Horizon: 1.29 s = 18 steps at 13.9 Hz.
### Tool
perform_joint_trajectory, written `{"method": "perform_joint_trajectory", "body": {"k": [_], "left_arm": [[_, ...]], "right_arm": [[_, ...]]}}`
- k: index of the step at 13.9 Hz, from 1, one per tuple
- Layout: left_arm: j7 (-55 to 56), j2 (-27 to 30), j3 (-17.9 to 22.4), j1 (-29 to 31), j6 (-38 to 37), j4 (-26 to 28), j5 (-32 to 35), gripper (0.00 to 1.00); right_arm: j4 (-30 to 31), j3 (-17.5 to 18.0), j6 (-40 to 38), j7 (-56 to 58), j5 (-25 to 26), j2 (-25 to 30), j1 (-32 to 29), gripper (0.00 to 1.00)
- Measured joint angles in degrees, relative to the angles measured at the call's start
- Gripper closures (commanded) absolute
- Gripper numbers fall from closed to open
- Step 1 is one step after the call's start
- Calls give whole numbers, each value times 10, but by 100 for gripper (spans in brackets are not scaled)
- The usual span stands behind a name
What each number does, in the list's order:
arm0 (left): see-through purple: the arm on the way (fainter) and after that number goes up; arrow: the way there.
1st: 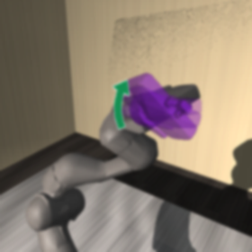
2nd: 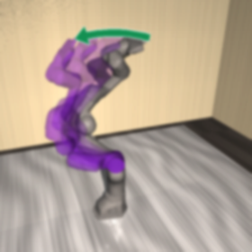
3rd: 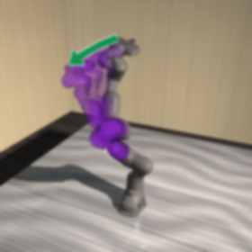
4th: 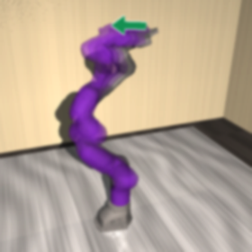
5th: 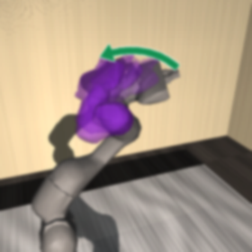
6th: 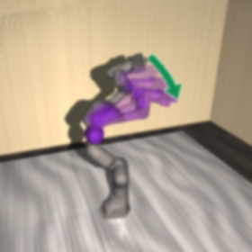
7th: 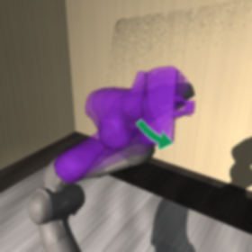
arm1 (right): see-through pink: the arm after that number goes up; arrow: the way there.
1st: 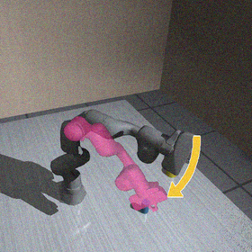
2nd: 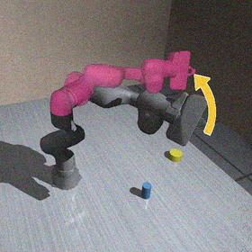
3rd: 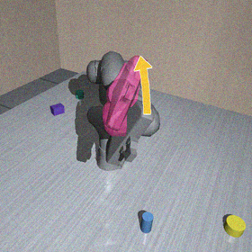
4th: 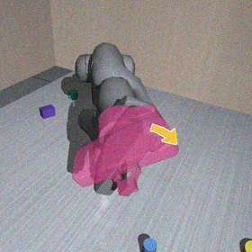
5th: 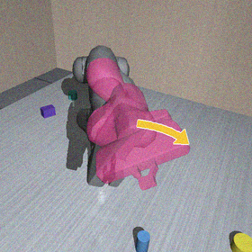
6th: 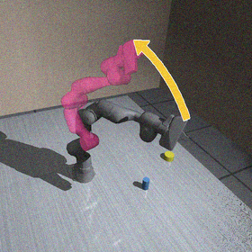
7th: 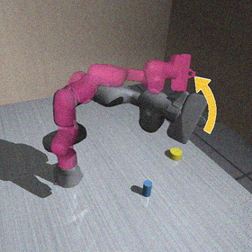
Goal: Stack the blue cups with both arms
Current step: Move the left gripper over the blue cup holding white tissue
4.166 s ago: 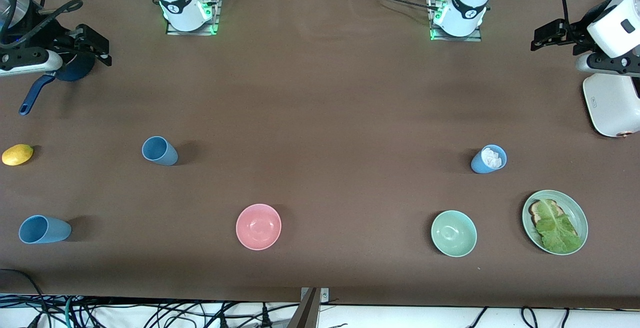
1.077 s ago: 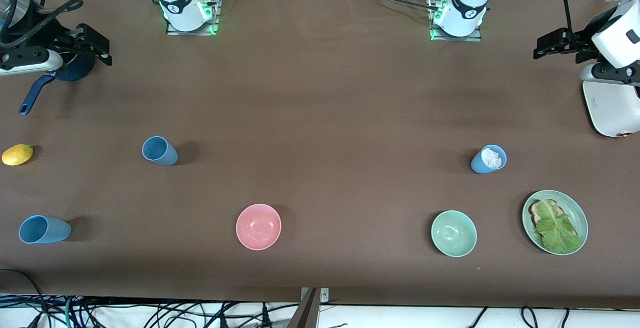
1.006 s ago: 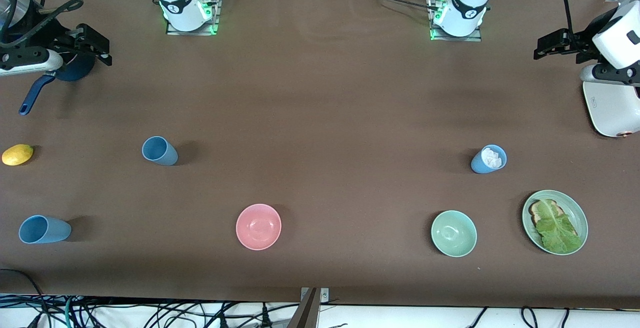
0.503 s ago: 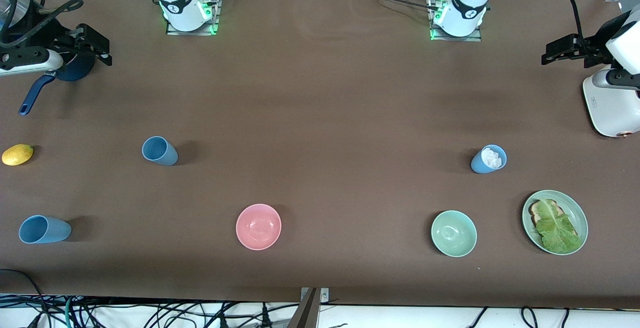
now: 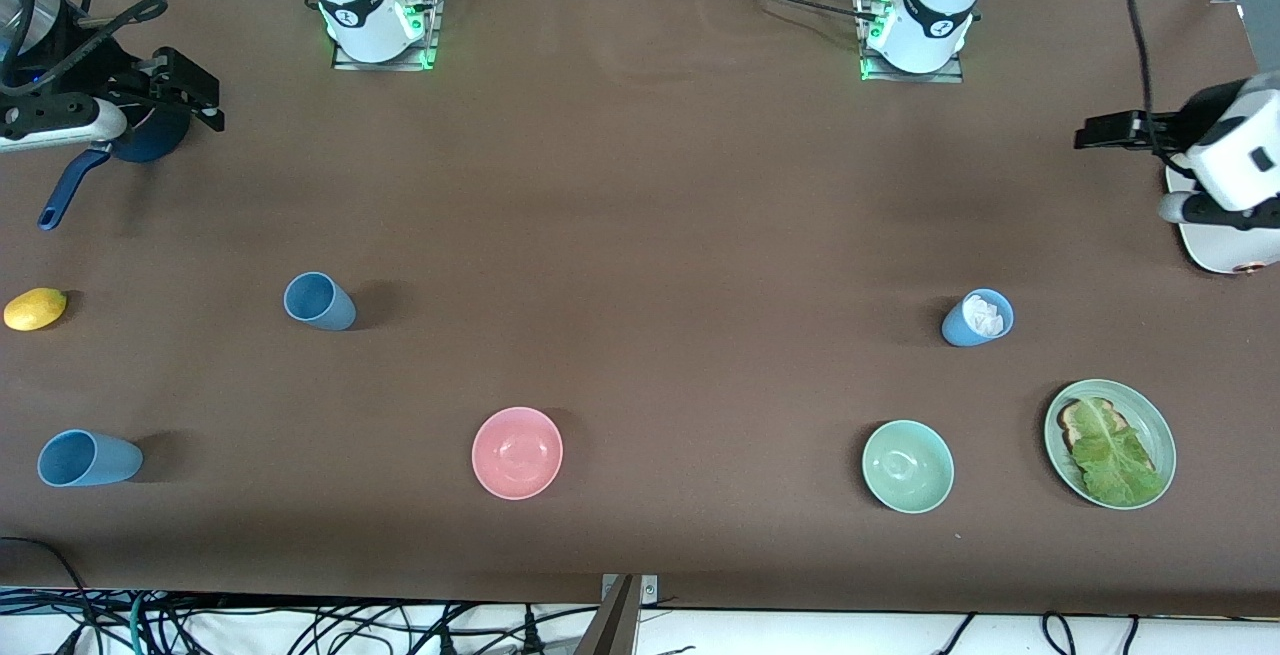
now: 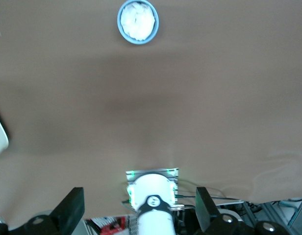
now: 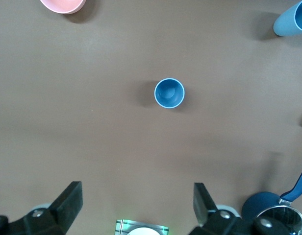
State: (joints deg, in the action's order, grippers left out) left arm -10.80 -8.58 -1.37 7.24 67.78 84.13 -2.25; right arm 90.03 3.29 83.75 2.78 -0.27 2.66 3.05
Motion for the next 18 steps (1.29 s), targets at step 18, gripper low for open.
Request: {"method": "perform_joint_trajectory", "body": {"k": [18], "left_arm": [[-103,-22,35,28,198,163,22,0]], "right_arm": [[0,1,0,0,0,0,0,0]]}}
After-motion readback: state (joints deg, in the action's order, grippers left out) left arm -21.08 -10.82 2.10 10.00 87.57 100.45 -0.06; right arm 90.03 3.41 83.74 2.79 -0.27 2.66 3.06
